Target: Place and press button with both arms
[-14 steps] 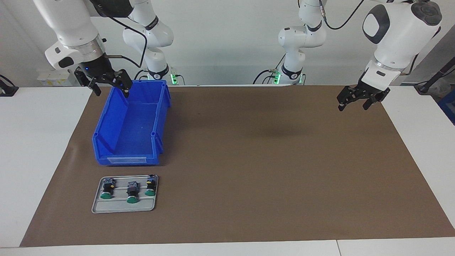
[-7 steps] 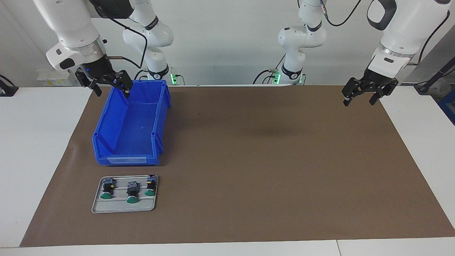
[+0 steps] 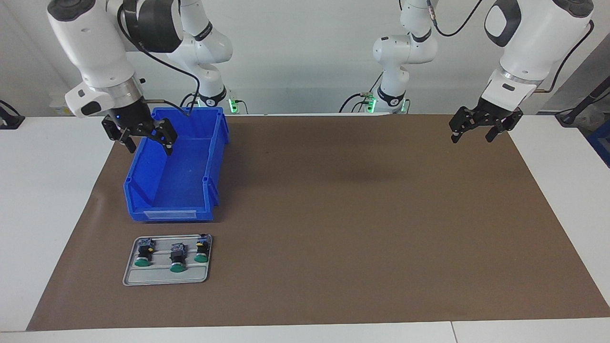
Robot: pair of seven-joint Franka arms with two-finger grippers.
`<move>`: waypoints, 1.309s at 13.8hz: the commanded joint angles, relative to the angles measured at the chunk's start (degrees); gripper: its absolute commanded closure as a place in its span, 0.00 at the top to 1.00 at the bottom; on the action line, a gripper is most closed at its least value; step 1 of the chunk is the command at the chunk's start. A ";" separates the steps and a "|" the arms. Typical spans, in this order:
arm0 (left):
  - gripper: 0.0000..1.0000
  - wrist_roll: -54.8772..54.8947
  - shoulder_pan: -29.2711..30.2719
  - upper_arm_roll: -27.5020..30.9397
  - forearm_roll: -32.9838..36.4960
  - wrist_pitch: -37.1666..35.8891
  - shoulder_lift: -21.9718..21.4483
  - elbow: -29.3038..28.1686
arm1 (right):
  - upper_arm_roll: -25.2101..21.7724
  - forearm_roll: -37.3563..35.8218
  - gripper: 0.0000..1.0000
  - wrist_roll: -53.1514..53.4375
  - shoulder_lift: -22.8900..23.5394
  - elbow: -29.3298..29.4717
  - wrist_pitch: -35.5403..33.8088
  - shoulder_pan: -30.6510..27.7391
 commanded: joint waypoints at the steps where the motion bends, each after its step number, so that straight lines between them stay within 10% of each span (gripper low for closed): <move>1: 1.00 0.23 -0.19 0.11 0.29 -0.34 -1.22 -1.36 | 0.67 1.29 0.97 -2.76 5.86 0.01 7.17 -1.45; 9: 1.00 -0.12 1.65 0.29 0.29 -0.52 -1.31 -1.36 | 0.67 2.69 0.92 -9.17 20.81 0.27 27.48 -2.24; 18: 1.00 -0.03 1.65 0.29 0.29 -0.60 -1.31 -1.36 | 0.67 7.18 0.88 -18.32 29.08 1.59 33.83 -3.30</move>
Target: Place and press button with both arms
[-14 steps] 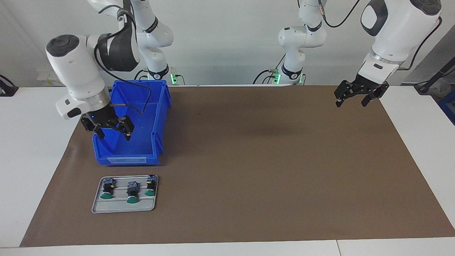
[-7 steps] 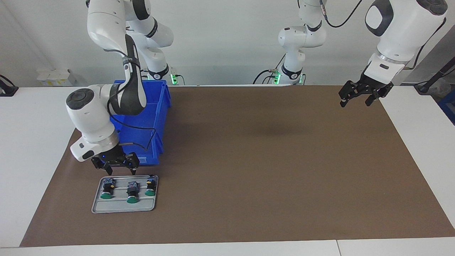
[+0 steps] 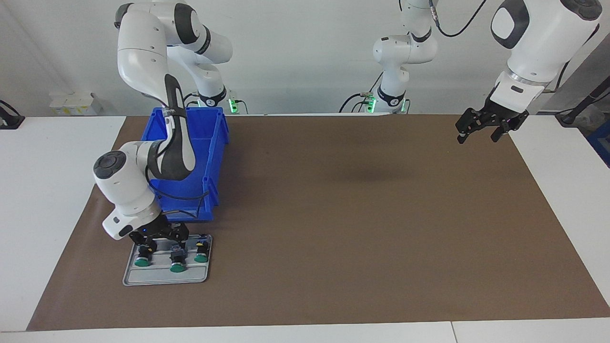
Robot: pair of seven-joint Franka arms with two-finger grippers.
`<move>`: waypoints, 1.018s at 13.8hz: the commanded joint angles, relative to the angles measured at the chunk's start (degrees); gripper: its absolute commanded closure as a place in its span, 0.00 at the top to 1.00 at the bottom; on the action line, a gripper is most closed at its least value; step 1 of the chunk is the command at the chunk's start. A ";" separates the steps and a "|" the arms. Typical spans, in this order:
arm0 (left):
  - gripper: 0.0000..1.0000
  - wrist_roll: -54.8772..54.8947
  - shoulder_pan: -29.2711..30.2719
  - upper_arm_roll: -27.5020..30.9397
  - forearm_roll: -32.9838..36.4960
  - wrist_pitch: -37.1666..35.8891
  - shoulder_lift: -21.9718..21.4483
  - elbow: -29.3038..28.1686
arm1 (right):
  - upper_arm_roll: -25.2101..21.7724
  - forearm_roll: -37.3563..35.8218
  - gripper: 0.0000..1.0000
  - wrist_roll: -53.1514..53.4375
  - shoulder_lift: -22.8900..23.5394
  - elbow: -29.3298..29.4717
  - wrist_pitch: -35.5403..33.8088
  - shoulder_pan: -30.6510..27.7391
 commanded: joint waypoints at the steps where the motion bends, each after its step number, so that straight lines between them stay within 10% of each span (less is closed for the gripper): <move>1: 1.00 -0.12 0.29 -0.20 0.29 -0.54 -1.31 -1.20 | 0.67 1.34 0.87 -2.46 1.63 1.18 1.01 -0.37; 5: 1.00 -0.12 0.29 -0.20 0.29 -0.54 -1.31 -1.20 | 0.67 1.51 0.76 -3.26 2.26 0.91 1.81 0.15; 9: 1.00 -0.12 0.29 -0.20 0.29 -0.54 -1.31 -1.20 | 0.50 1.43 0.02 0.58 0.94 0.56 1.28 1.29; 14: 1.00 -0.12 0.29 -0.20 0.29 -0.54 -1.31 -1.20 | 0.41 0.55 0.00 13.43 -6.16 0.47 -4.33 1.47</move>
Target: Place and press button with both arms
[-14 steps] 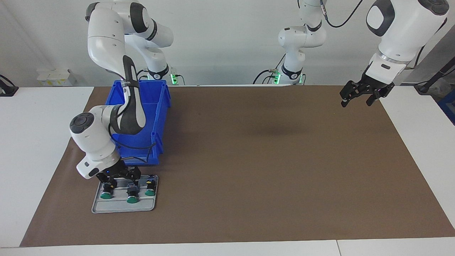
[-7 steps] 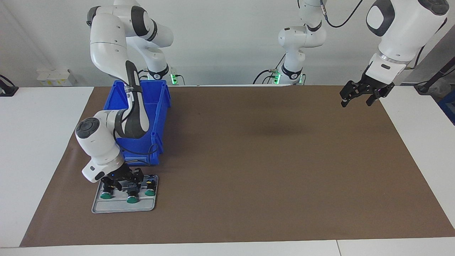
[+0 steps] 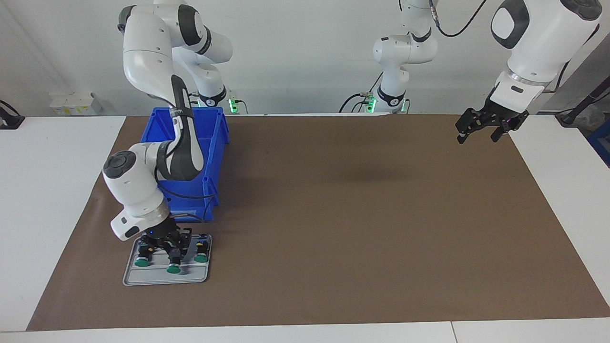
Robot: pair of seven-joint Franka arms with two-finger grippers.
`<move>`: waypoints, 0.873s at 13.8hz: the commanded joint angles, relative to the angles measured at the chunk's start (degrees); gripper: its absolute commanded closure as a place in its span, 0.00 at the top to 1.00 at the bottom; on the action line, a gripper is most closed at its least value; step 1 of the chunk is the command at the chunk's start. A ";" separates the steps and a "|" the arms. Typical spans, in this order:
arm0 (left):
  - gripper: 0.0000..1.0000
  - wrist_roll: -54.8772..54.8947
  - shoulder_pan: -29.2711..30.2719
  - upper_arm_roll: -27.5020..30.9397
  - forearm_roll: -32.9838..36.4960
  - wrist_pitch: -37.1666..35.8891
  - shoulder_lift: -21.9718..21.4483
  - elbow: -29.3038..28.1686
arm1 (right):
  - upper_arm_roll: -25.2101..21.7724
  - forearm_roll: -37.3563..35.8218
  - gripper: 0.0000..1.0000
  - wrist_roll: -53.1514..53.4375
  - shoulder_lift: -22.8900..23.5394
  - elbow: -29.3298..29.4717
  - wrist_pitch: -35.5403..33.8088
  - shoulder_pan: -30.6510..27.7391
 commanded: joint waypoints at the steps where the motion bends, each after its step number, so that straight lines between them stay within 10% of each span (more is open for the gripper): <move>1: 1.00 -0.12 0.29 -0.20 0.29 -0.52 -1.31 -1.20 | 0.29 0.00 0.00 5.35 -5.55 -0.89 -5.43 -0.38; 12: 1.00 -0.12 0.29 -0.20 0.29 -0.52 -1.31 -1.20 | 0.11 -9.05 0.00 67.71 -11.02 1.75 -17.32 19.80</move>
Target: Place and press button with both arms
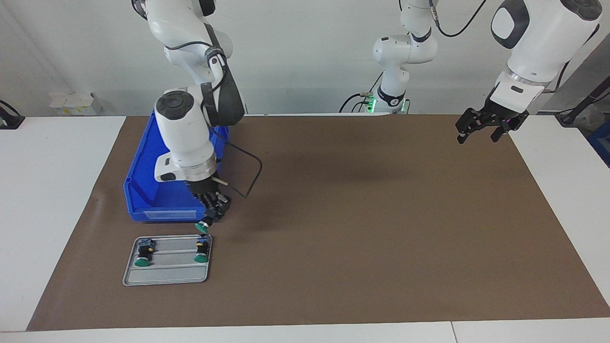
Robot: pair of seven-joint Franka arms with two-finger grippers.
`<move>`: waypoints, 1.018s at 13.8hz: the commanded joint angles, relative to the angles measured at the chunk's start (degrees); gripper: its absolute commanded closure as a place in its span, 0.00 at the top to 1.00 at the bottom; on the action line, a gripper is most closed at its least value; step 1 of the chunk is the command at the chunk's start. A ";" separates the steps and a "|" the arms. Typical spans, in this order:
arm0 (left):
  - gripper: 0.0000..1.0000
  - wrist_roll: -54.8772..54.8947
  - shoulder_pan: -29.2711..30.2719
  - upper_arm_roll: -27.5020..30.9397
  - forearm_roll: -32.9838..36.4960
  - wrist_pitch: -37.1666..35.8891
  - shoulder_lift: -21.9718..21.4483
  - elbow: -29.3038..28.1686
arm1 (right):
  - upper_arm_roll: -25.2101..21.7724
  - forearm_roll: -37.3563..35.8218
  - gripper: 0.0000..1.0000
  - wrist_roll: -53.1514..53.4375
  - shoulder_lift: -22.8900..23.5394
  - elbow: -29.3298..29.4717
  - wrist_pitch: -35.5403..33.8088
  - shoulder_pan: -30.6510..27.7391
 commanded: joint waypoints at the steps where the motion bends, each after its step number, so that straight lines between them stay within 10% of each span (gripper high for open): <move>1: 1.00 -0.12 0.29 -0.20 0.29 -0.51 -1.31 -1.20 | -0.07 -1.53 0.00 18.32 -0.42 0.64 -0.50 6.81; 14: 1.00 -0.12 0.29 -0.20 0.29 -0.51 -1.31 -1.20 | 0.28 -9.18 0.00 77.35 16.69 19.85 -5.76 28.29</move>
